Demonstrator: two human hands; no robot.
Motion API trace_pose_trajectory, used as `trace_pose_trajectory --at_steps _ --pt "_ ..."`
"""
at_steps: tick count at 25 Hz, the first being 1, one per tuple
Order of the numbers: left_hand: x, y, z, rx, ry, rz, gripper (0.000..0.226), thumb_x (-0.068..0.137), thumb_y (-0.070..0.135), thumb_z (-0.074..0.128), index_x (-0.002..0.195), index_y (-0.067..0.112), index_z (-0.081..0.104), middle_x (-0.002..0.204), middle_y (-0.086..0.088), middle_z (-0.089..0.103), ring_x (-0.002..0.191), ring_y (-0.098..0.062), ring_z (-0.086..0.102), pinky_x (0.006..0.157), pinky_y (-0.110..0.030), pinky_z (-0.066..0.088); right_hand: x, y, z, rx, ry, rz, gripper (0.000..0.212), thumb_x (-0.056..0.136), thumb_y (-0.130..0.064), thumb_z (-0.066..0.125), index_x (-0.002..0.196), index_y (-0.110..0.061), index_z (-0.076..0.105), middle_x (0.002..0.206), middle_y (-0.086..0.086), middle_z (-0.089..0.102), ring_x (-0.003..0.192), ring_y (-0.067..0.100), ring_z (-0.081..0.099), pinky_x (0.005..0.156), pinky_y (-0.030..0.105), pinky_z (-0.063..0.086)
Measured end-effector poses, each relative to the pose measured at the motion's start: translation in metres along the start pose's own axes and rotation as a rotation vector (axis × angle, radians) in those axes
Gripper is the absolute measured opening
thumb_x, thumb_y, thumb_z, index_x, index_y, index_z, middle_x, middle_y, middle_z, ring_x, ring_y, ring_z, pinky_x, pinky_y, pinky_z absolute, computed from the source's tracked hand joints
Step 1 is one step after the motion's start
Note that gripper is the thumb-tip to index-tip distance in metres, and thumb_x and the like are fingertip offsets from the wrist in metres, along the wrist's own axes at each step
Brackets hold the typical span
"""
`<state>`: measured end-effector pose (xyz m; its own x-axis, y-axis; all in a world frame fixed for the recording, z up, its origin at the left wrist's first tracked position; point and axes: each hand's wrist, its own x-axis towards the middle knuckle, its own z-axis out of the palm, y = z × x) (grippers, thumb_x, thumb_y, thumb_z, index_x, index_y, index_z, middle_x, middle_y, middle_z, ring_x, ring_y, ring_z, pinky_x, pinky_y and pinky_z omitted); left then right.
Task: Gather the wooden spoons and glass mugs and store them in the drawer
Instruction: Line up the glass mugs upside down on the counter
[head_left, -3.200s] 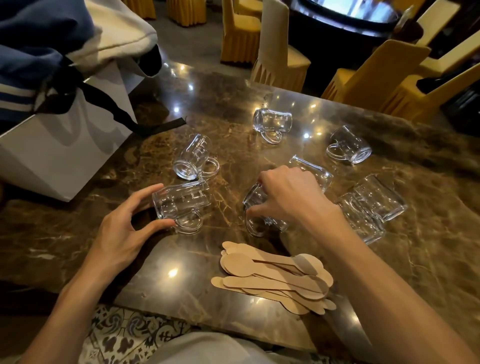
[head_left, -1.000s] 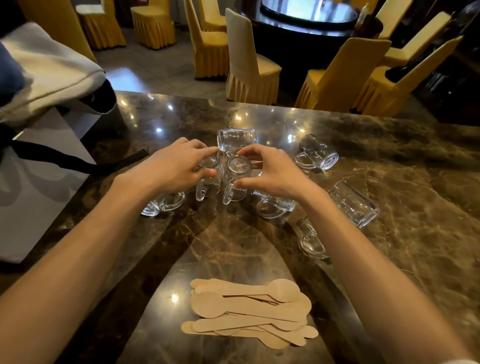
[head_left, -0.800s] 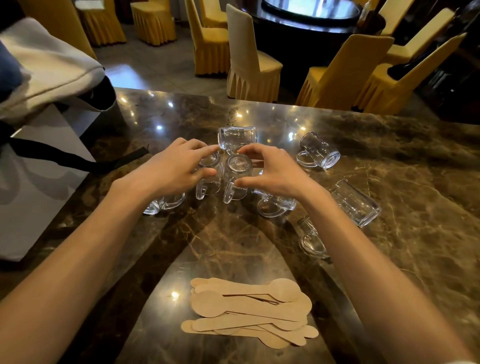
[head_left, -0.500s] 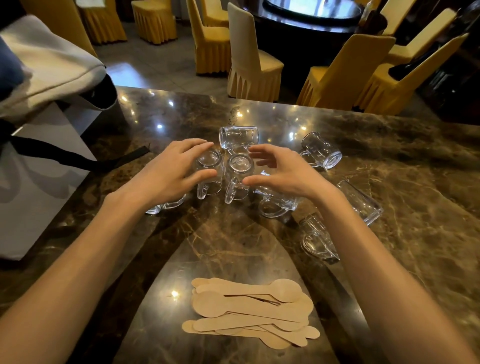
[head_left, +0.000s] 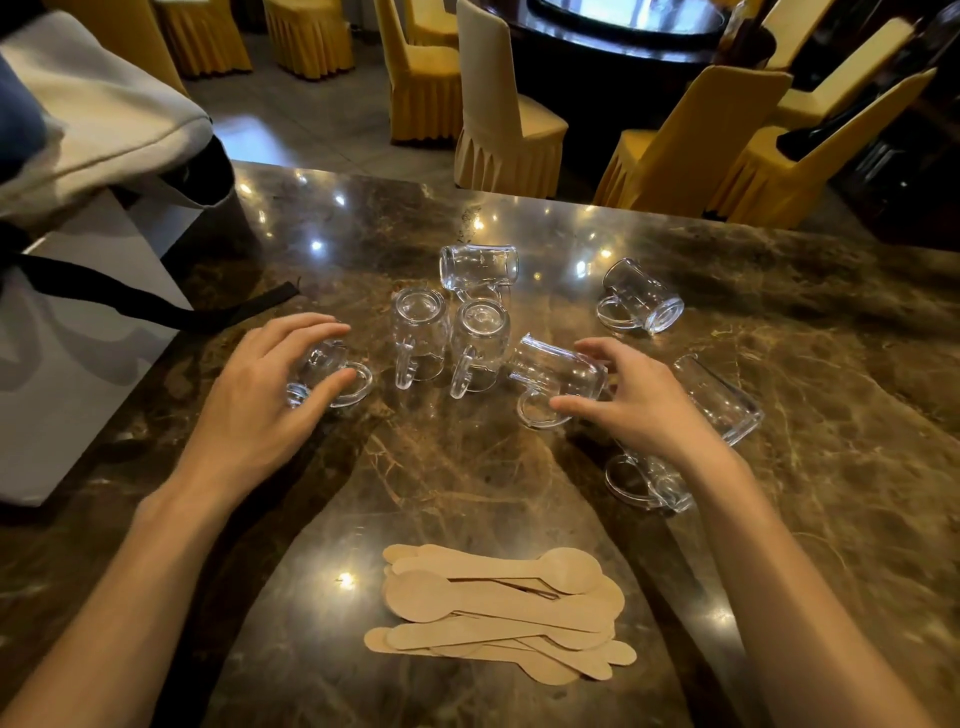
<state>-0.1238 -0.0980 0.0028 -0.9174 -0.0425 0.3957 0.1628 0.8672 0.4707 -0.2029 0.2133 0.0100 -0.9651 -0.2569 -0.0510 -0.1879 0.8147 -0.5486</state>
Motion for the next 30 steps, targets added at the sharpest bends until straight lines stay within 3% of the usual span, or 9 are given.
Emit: trace_pose_trajectory --at_steps 6,9,14,18,23,30 --pt "-0.028 -0.009 0.016 0.052 0.066 -0.170 0.060 0.070 0.024 0.079 0.123 0.011 0.054 0.129 -0.013 0.047 0.122 -0.028 0.043 0.101 -0.028 0.027 -0.008 0.009 0.005 -0.068 0.057 0.047 0.077 0.065 -0.035 0.082 0.131 -0.024 0.044 0.129 0.001 0.057 0.115 0.019 0.055 0.096 0.043 0.047" --pt "-0.033 -0.013 0.021 0.016 0.088 -0.205 0.062 0.069 0.019 0.080 0.124 0.012 0.052 0.128 -0.015 0.045 0.121 -0.028 0.044 0.099 -0.031 0.032 -0.010 0.009 0.005 -0.071 0.065 0.048 0.072 0.067 -0.037 0.080 0.129 -0.025 0.046 0.127 0.002 0.059 0.111 0.019 0.057 0.094 0.045 0.049" --pt "-0.035 -0.013 0.029 -0.043 0.170 -0.283 0.060 0.076 0.033 0.072 0.127 0.016 0.046 0.128 -0.013 0.043 0.116 -0.018 0.044 0.090 -0.030 0.040 -0.010 0.006 0.004 -0.078 0.072 0.050 0.067 0.070 -0.047 0.074 0.127 -0.025 0.047 0.127 0.002 0.060 0.111 0.022 0.059 0.091 0.046 0.051" --pt "-0.035 -0.018 0.033 -0.126 0.213 -0.398 0.065 0.076 0.041 0.069 0.130 0.017 0.042 0.128 -0.011 0.044 0.113 -0.019 0.049 0.088 -0.029 0.042 -0.011 0.005 0.003 -0.079 0.071 0.055 0.065 0.071 -0.047 0.074 0.126 -0.026 0.048 0.125 0.003 0.061 0.107 0.021 0.060 0.089 0.045 0.051" --pt "-0.034 -0.022 0.031 -0.178 0.219 -0.401 0.060 0.079 0.030 0.070 0.132 0.019 0.043 0.128 -0.012 0.045 0.117 -0.024 0.050 0.094 -0.040 0.046 -0.012 0.003 0.003 -0.069 0.056 0.061 0.064 0.072 -0.047 0.072 0.127 -0.025 0.047 0.124 0.005 0.061 0.108 0.022 0.060 0.089 0.047 0.051" --pt "-0.016 -0.019 0.008 -0.039 0.157 -0.269 0.058 0.082 0.027 0.068 0.135 0.015 0.047 0.133 -0.012 0.053 0.121 -0.027 0.049 0.096 -0.028 0.033 -0.013 -0.002 0.002 -0.077 0.088 0.017 0.065 0.075 -0.048 0.069 0.130 -0.022 0.046 0.125 0.005 0.060 0.112 0.021 0.057 0.092 0.042 0.049"
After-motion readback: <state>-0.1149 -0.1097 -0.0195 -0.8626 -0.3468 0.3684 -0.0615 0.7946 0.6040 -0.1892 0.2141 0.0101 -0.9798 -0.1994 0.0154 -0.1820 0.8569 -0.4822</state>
